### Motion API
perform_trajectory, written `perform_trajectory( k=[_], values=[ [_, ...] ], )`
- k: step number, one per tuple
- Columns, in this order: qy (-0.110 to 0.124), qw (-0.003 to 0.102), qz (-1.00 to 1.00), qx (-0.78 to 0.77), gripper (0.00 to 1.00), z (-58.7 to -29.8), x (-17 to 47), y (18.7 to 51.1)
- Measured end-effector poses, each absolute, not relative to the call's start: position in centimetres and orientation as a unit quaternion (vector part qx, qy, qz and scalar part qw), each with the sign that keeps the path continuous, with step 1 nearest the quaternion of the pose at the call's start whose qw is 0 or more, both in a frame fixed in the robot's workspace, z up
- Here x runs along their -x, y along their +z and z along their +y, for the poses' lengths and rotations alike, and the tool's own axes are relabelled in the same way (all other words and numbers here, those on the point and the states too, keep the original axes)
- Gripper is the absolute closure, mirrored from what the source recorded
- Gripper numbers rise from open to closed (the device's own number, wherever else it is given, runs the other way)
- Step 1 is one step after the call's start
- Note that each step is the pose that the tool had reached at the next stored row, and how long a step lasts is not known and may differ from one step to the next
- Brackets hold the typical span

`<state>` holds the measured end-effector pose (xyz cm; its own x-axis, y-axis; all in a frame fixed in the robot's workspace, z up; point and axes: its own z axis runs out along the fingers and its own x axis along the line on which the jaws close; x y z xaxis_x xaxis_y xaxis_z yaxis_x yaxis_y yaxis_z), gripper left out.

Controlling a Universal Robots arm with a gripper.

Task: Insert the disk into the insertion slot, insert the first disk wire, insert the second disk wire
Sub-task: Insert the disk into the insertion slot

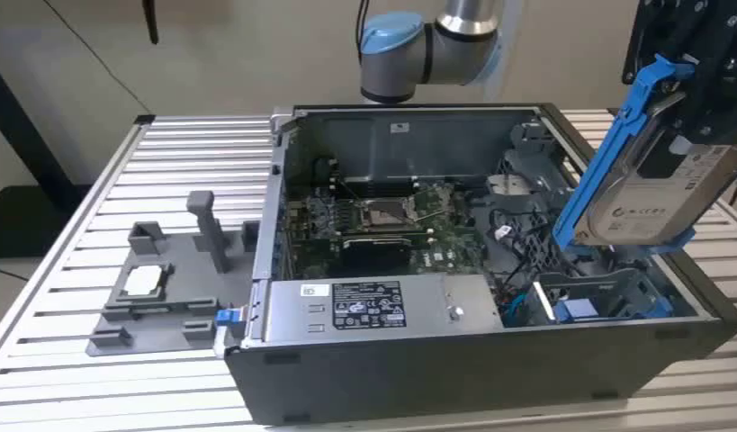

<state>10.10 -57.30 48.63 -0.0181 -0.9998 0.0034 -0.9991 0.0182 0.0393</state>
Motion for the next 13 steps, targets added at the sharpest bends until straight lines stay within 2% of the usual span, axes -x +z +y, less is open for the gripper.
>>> perform_trajectory(
  k=[13],
  values=[
    [-0.013, 0.015, -0.713, -0.701, 0.67, -57.30, -10.10, 48.57]
  ],
)
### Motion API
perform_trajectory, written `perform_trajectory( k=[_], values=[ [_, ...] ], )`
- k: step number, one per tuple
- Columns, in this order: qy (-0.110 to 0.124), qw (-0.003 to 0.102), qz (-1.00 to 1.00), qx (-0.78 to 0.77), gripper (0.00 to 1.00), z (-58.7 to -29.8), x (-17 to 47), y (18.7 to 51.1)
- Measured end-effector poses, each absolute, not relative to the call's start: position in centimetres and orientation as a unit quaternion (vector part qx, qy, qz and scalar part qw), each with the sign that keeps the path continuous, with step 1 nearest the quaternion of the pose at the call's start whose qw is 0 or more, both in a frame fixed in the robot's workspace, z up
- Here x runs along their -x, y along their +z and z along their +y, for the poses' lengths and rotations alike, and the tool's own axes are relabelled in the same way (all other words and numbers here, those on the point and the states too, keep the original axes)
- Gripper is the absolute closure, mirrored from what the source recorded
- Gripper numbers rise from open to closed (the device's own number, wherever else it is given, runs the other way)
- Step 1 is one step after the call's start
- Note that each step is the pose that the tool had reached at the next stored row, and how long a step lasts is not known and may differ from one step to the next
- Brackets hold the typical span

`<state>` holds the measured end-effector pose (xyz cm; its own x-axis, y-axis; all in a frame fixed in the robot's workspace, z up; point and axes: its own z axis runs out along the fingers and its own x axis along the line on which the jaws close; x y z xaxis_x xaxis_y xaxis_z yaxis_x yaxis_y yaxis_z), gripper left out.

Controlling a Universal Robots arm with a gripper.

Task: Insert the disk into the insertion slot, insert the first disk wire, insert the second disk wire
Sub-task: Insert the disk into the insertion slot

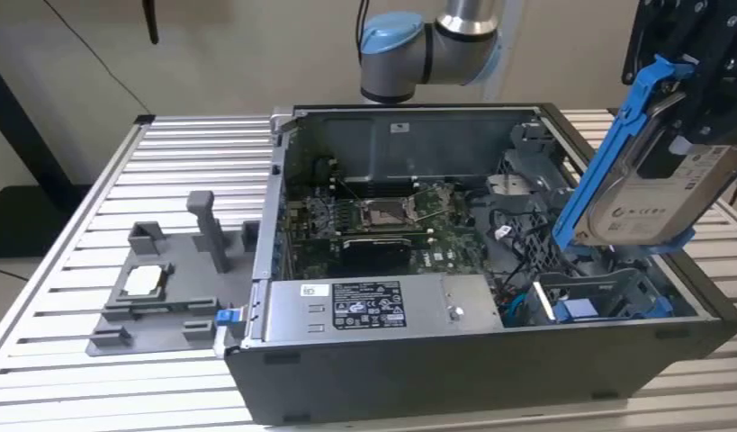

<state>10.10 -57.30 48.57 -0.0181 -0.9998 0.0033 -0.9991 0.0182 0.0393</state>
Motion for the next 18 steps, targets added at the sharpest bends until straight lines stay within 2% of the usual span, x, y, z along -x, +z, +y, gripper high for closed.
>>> perform_trajectory(
  k=[18],
  values=[
    [-0.012, 0.015, -0.700, -0.714, 0.67, -57.4, -11.0, 45.9]
  ],
)
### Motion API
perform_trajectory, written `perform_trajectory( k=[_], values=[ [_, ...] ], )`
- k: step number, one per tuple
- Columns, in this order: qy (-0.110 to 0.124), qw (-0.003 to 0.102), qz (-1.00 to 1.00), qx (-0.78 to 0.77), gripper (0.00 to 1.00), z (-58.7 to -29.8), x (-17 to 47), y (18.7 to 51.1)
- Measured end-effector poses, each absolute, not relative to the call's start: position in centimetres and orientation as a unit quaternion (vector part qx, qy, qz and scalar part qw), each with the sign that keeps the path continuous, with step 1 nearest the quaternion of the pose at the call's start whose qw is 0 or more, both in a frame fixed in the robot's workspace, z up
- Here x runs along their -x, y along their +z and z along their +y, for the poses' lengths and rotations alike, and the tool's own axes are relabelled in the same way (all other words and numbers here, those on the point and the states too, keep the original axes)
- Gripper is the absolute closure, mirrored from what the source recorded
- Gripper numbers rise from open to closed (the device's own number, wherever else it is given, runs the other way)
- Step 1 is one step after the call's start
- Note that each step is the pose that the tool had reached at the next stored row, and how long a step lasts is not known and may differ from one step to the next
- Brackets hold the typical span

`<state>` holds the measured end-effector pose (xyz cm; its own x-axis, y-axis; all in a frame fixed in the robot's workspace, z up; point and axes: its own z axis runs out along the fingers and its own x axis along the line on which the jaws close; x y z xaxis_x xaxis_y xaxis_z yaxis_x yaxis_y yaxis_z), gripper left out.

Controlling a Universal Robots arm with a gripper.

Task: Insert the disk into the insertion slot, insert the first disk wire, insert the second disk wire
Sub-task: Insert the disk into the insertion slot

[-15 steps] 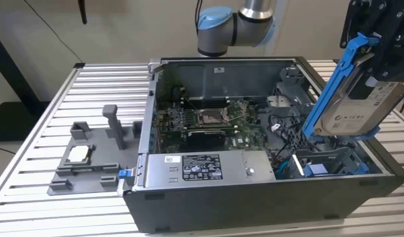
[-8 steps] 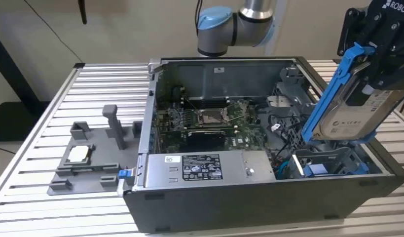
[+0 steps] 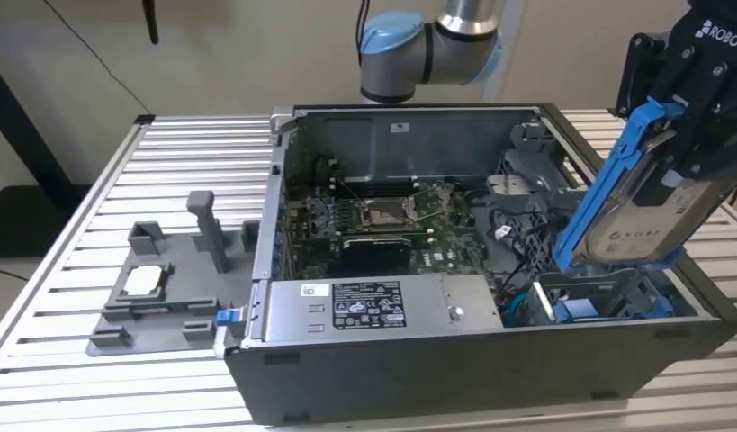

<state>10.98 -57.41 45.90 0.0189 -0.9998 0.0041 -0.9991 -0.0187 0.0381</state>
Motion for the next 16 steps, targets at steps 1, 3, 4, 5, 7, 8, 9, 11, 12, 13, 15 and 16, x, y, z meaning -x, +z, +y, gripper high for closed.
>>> perform_trajectory(
  k=[1, 3, 4, 5, 7, 8, 9, 11, 12, 13, 15, 16],
  values=[
    [-0.012, 0.015, -0.700, -0.714, 0.67, -57.4, -11.0, 45.7],
    [-0.012, 0.015, -0.700, -0.714, 0.67, -57.5, -11.1, 45.3],
    [-0.012, 0.015, -0.700, -0.714, 0.67, -57.5, -11.2, 45.2],
    [-0.012, 0.015, -0.700, -0.714, 0.67, -57.5, -11.2, 45.0],
    [-0.012, 0.015, -0.700, -0.714, 0.67, -57.6, -11.3, 44.6],
    [-0.012, 0.015, -0.700, -0.714, 0.67, -57.6, -11.3, 44.5],
    [-0.012, 0.015, -0.700, -0.714, 0.67, -57.6, -11.4, 44.3],
    [-0.012, 0.015, -0.700, -0.714, 0.67, -57.6, -11.4, 44.0],
    [-0.012, 0.015, -0.700, -0.714, 0.67, -57.6, -11.5, 43.8],
    [-0.012, 0.015, -0.700, -0.714, 0.67, -57.6, -11.5, 43.6],
    [-0.012, 0.015, -0.700, -0.714, 0.67, -57.6, -11.5, 43.3],
    [-0.012, 0.015, -0.700, -0.714, 0.67, -57.6, -11.5, 43.1]
  ],
)
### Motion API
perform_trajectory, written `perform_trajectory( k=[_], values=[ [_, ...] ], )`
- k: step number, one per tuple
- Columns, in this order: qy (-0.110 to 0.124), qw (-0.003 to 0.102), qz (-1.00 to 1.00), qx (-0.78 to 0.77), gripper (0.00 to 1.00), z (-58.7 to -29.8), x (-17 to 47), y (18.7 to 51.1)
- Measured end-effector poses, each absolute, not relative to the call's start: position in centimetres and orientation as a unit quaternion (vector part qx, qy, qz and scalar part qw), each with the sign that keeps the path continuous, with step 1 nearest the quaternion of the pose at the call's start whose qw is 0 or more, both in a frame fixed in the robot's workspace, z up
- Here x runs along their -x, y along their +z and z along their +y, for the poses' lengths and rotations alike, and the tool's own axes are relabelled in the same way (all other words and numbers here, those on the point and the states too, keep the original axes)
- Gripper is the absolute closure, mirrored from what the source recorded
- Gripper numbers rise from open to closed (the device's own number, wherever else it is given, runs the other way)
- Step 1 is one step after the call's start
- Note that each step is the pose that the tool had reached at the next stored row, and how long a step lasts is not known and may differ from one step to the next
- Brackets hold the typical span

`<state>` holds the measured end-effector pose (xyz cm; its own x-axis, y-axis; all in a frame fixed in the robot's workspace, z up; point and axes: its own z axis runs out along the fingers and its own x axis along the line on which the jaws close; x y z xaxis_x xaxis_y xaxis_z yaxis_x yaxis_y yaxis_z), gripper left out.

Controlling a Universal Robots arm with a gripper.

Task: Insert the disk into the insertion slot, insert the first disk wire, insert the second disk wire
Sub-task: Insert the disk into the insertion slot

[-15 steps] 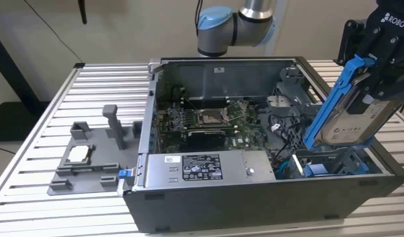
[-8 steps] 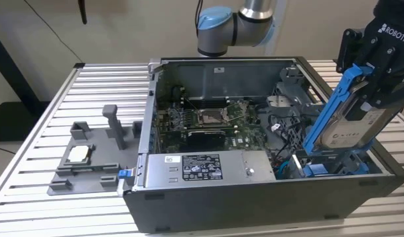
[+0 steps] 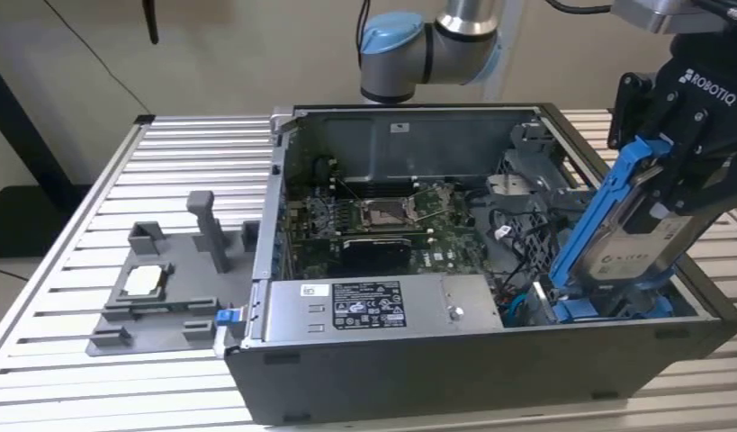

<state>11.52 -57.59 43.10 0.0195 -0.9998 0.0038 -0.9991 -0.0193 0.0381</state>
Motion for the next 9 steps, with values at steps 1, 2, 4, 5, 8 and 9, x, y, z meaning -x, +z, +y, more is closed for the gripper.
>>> perform_trajectory(
  k=[1, 2, 4, 5, 8, 9],
  values=[
    [-0.012, 0.015, -0.700, -0.714, 0.67, -57.59, -11.54, 42.92],
    [-0.012, 0.015, -0.700, -0.714, 0.67, -57.59, -11.56, 42.74],
    [-0.012, 0.015, -0.700, -0.714, 0.67, -57.59, -11.59, 42.50],
    [-0.012, 0.015, -0.700, -0.714, 0.67, -57.59, -11.61, 42.40],
    [-0.012, 0.015, -0.700, -0.714, 0.67, -57.56, -11.68, 42.19],
    [-0.012, 0.014, -0.700, -0.714, 0.67, -57.54, -11.70, 42.12]
  ],
)
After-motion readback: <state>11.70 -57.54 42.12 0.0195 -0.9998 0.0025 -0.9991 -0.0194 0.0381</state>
